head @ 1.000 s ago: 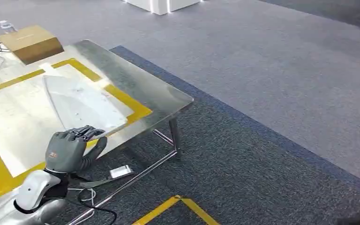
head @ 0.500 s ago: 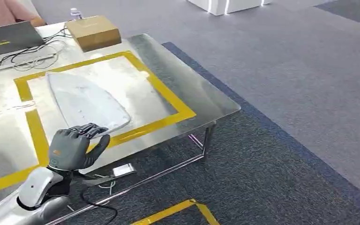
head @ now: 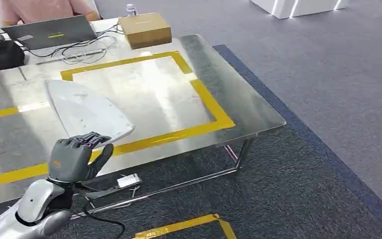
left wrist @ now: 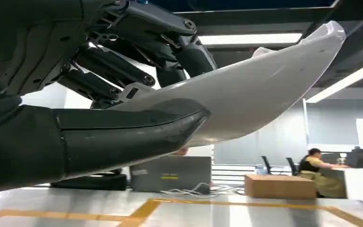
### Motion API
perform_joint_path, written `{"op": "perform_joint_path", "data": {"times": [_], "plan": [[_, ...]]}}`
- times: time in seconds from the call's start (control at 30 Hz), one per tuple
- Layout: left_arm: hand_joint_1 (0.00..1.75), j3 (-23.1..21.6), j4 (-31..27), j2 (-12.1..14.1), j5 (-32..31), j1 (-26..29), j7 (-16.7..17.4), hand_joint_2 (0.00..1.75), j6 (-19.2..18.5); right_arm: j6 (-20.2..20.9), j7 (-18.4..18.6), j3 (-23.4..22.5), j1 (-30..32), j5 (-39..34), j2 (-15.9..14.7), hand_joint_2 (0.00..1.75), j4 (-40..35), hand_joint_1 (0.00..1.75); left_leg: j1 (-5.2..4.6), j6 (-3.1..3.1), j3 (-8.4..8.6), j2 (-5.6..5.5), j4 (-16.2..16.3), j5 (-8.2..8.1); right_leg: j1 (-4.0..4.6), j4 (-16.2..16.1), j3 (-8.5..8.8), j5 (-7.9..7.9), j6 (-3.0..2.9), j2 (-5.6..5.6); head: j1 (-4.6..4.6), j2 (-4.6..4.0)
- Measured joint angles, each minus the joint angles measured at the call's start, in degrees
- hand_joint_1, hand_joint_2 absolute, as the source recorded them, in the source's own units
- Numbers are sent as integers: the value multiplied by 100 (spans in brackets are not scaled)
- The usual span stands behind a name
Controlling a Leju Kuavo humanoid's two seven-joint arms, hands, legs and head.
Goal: Take the parts from the cabinet and place them on the table.
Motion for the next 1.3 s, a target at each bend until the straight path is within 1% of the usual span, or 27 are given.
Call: {"op": "perform_joint_path", "data": {"times": [0.03, 0.07, 0.13, 0.17, 0.2, 0.23, 0.3, 0.33, 0.37, 0.4, 0.43, 0.47, 0.5, 0.53, 0.63, 0.67, 0.7, 0.73, 0.77, 0.83, 0.87, 0.9, 0.97, 1.0, 1.07, 1.13, 1.3], "plan": [[175, 0, -2, -4, 0, -20, 0, 175, 4, 0, 0, 0, -3, 0, -2, 0, -2, 0, 2, 51, 24, -34, -84, -40, 17, 8, -16, -19, 33, -51, -13, 0], [175, 0, -2, -2, 0, -12, 0, 175, 6, 0, 0, 0, -11, 0, -2, 0, -9, 0, -3, 56, -3, -83, -77, -37, 27, -4, -1, -28, 49, -135, -4, 0], [175, 7, -2, 9, 0, 9, 4, 175, 7, 11, 0, 4, -35, 0, -2, 0, -28, 0, 7, 115, -7, -255, -124, -18, 35, -42, 68, -50, 109, -299, -11, 0], [175, 6, -11, 11, 0, 20, 4, 175, 7, 11, 0, 4, -41, 0, -4, 0, -42, 0, 60, 150, 37, -313, -169, 14, 4, -3, 32, -118, 159, -63, -3, 0], [175, 7, -18, 11, 0, -14, 7, 175, 9, 11, -2, 4, -43, -2, -4, 0, -46, 0, 71, 182, 38, -380, -169, 13, -13, 213, -42, -265, 164, 275, 26, 0], [175, 7, -17, 11, 0, -25, 7, 175, 7, 11, -29, 4, -34, -2, -7, 0, -46, 0, 76, 203, 33, -450, -169, 15, -24, 637, -249, -473, 171, 447, 68, 0], [175, -4, -17, 9, -4, -17, 7, 175, 4, 11, -26, 4, -10, -4, -26, 0, -46, 0, 74, 212, 24, -602, -166, 12, -22, 1545, -741, -815, 191, 541, 65, 0], [175, -15, -17, 7, -11, -8, 7, 175, 2, 11, -4, 4, 5, -7, -28, 0, -46, 0, 74, 212, 27, -690, -166, 12, -21, 1780, -907, -826, 198, 550, 76, 0], [175, -18, -17, 7, -11, -3, 7, 175, 0, 15, -2, 7, 15, -7, -31, 0, -46, 0, 76, 212, 35, -772, -165, 12, -22, 1720, -930, -692, 197, 550, 72, 0], [175, -18, -17, 7, -11, -2, 7, 175, -7, 17, -2, 9, 22, -7, -31, 0, -46, 0, 80, 209, 48, -864, -163, 10, -27, 1412, -828, -435, 191, 554, 81, 0], [175, -18, -17, 7, -15, 0, 7, 175, -11, 22, -2, 11, 22, -7, -33, 0, -46, 0, 86, 194, 66, -951, -160, 2, -41, 909, -622, -118, 188, 602, 76, 0], [175, -18, -17, 7, -17, 4, 7, 175, -11, 26, -2, 11, 21, -11, -35, 0, -46, 0, 93, 167, 80, -1031, -156, -11, -69, 337, -374, 174, 187, 777, 81, 0], [175, -15, -15, 7, -15, 5, 7, 175, -11, 28, -2, 11, 23, -13, -37, 0, -44, 0, 83, 132, 60, -1089, -144, -18, -115, 141, -269, 114, 183, 1157, 79, 0], [175, -15, -15, 7, -17, -6, 7, 175, -11, 30, -10, 11, 24, -13, -37, 0, -42, 0, 74, 98, 6, -1172, -90, -18, -133, 26, -188, 96, 152, 1182, 64, 0], [175, -7, -2, 33, -20, 84, -22, 175, 28, 81, 4, 13, 21, -24, -37, 0, -4, 0, 132, -31, -35, -1391, -145, 42, -74, 52, -186, 105, 41, 972, 70, 0], [175, -7, 4, 42, -20, 107, -35, 175, 42, 114, 4, 15, 18, -35, -31, 0, 9, 0, 134, -50, -45, -1290, -112, 9, -116, 2, -158, 130, -3, 876, 79, 0], [175, -4, 4, 44, -20, 91, -37, 175, 48, 129, 4, 15, 16, -48, -33, 0, 15, 0, 86, -89, -110, -888, 39, -100, -105, -6, -135, 121, -28, 797, 46, -2], [175, -4, 4, 48, -20, 51, -37, 175, 22, 129, 4, 15, 20, -59, -33, 0, 15, 0, 93, -118, -273, -690, 361, -300, -91, -6, -126, 108, -62, 706, 4, 0], [175, -11, 4, 37, -20, 26, -22, 175, -32, 116, 4, 15, 27, -57, -33, 0, 15, 0, 108, -137, -505, -594, 834, -533, -76, -3, -120, 92, -85, 603, 4, 0], [175, -11, 4, 35, -20, 53, -9, 175, -92, 92, 4, 15, 30, -44, -33, 0, 15, 0, 128, -155, -885, -555, 1598, -780, -59, -1, -112, 68, -101, 422, 2, 0], [175, -13, 4, 33, -20, 65, -9, 175, -90, 81, 4, 15, 31, -35, -33, 0, 15, 0, 131, -150, -891, -554, 1603, -694, -55, -1, -99, 55, -101, 341, 0, 0], [175, -13, 4, 33, -20, 61, -2, 175, -90, 76, 4, 15, 27, -24, -33, 0, 13, 0, 130, -136, -783, -546, 1389, -505, -47, -1, -83, 38, -98, 264, -2, 0], [175, -11, 4, 31, -20, 49, -2, 175, -90, 59, 4, 15, 6, -20, -33, 0, 13, 0, 119, -65, -276, -530, 467, -2, -28, -2, -20, 2, -67, 217, 2, 0], [175, -4, 4, 35, -20, 50, -2, 175, -87, 52, 4, 15, -9, -37, -31, 0, 9, 0, 94, -5, -70, -491, 83, 92, -31, -5, -4, -13, -59, 180, 4, 0], [175, 0, 4, 46, -20, 52, -2, 175, -52, 39, 4, 11, -20, -109, -31, 0, 9, 0, 72, 26, 27, -477, -102, -34, 9, 8, -36, -36, -3, 145, 2, 0], [175, 0, 4, 44, -22, 76, -6, 175, -28, 83, 4, 4, -26, -164, -31, 0, 9, 0, 90, -87, 41, -480, -136, -21, 20, 8, -51, -52, -62, 145, 8, 0], [175, 0, 33, 46, -17, 82, -46, 175, 26, 166, 4, 4, -16, -225, -31, 0, 68, 0, 73, -45, 45, -465, -135, -45, 7, -62, 6, -16, -8, 176, 13, 0]]}}
